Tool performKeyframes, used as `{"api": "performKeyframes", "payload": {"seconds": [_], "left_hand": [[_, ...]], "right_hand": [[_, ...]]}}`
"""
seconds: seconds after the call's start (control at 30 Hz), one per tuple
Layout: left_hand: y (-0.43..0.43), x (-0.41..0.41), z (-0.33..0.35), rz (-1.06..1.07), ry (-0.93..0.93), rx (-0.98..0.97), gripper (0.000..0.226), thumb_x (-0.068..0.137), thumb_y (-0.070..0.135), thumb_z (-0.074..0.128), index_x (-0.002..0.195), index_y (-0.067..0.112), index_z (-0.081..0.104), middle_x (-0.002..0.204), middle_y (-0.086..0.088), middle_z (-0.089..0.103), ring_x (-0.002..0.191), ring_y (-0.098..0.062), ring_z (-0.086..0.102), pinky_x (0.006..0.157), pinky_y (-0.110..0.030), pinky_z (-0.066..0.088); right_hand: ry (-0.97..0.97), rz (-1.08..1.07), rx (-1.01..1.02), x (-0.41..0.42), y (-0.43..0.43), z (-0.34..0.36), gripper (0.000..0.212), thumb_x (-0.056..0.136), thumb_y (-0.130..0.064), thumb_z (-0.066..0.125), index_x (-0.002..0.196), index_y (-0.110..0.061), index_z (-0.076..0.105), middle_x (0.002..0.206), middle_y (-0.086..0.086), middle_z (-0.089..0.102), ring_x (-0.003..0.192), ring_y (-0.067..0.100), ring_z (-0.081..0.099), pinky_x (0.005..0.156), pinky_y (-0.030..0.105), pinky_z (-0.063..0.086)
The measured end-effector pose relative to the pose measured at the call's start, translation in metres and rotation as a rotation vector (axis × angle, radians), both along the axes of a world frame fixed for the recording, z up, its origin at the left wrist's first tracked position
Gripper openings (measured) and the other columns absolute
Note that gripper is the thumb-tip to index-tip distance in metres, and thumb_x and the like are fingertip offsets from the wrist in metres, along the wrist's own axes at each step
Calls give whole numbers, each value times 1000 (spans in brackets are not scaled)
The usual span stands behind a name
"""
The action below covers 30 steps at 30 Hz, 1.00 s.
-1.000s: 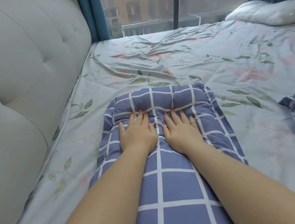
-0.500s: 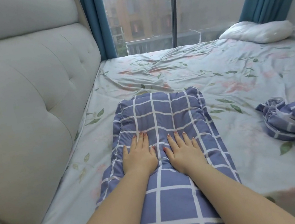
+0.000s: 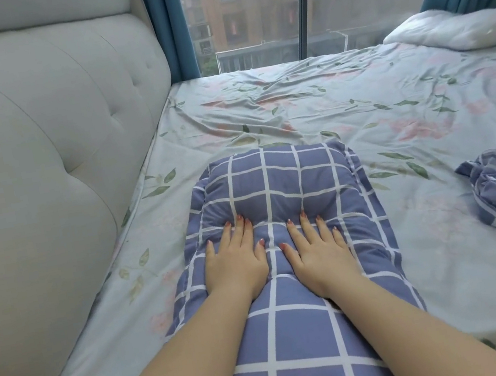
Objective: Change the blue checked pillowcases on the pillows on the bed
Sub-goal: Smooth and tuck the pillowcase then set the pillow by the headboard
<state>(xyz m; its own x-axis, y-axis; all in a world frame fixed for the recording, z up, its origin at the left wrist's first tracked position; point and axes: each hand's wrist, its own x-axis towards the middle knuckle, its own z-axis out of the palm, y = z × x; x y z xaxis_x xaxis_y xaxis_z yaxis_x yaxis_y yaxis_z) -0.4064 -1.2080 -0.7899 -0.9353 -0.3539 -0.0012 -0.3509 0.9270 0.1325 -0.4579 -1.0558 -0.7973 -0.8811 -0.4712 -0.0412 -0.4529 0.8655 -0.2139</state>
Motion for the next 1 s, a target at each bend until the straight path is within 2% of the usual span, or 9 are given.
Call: {"api": "performKeyframes", "payload": {"seconds": [0.23,0.57,0.8,1.0], "left_hand": [[-7,-23,-5,10,10,4,58,105,42,14,158,23,0,165,10,-4,151,-10,-3,121,-46,2],[10,27,7,-4,2,25,58,106,41,14,158,21,1,166,8,-3,152,-13,-3,122,-45,3],[12,53,6,-4,26,80,57,106,39,15,158,21,2,166,8,-2,152,-12,-5,122,-44,1],[6,36,-7,10,78,40,58,105,41,16,158,22,3,166,9,-3,152,-12,-3,121,-44,2]], "right_hand": [[22,0,-7,-23,-12,-4,63,100,-57,13,156,-31,3,165,-2,-5,151,25,-4,121,45,1],[28,-16,-28,27,12,8,60,101,-54,16,156,-32,5,165,-3,1,151,25,0,121,44,3],[27,-30,43,49,21,12,61,100,-55,9,156,-33,-3,164,-4,-7,151,25,-5,120,46,-3],[60,-48,43,32,10,2,61,100,-57,8,156,-35,-1,164,-7,-7,151,23,-7,119,45,-3]]}}
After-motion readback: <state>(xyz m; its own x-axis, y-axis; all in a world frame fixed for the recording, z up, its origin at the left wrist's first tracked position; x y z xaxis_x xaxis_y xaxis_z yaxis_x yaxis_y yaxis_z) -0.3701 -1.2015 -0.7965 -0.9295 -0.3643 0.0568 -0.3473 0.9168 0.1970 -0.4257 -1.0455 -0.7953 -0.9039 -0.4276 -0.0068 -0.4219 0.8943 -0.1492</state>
